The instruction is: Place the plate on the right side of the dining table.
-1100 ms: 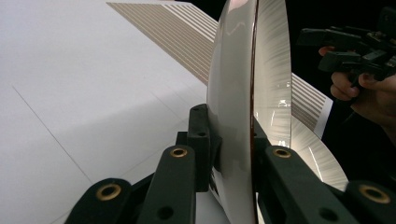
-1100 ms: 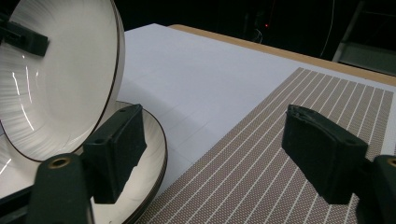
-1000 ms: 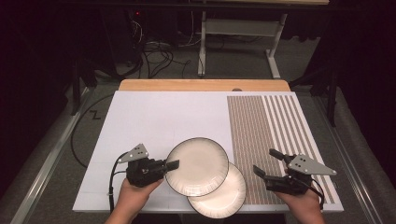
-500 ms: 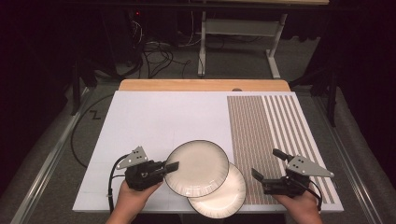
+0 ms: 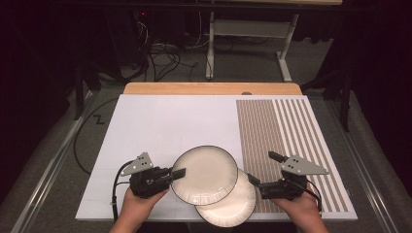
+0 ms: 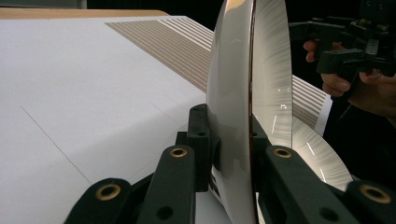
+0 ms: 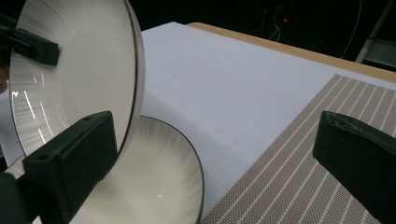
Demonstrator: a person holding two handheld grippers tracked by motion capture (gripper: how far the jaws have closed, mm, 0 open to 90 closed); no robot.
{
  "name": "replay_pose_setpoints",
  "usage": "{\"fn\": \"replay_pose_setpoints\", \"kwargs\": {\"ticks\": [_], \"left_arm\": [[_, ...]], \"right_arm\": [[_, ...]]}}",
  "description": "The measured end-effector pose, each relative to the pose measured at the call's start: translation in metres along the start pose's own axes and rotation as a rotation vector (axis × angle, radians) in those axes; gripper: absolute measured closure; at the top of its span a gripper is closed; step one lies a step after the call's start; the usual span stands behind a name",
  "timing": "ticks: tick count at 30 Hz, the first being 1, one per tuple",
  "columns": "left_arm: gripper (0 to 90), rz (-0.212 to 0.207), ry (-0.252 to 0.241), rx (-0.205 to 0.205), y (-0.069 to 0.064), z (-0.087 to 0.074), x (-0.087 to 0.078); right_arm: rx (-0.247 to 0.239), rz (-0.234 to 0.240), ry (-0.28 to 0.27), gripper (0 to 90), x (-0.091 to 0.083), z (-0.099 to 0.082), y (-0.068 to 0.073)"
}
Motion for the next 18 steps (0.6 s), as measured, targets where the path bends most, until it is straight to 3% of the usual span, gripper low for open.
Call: {"fn": "replay_pose_setpoints", "kwargs": {"ticks": [8,11,18], "left_arm": [[79.4,0.000,-0.001,-0.001,0.000,0.000,0.000],[79.3,-0.001,-0.001,-0.005,0.001,0.000,0.000],[79.2,-0.001,-0.001,-0.004,0.001,0.000,-0.001]], "right_arm": [[0.001,0.050,-0.012,3.3,0.015,0.015,0.009],[0.013,0.087,-0.011,8.4,0.020,0.020,0.013],[0.028,0.143,0.016,17.5,0.034,0.014,0.026]]}}
Point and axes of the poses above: each handheld gripper's, and its own axes: x roughly forward along the jaws, z roughly out of its top, y roughly to its left, the point moved 1 cm from there along x, roughly forward along the jaws, and after that the axes turned 7 degrees about -x, right-handed, at the moved point
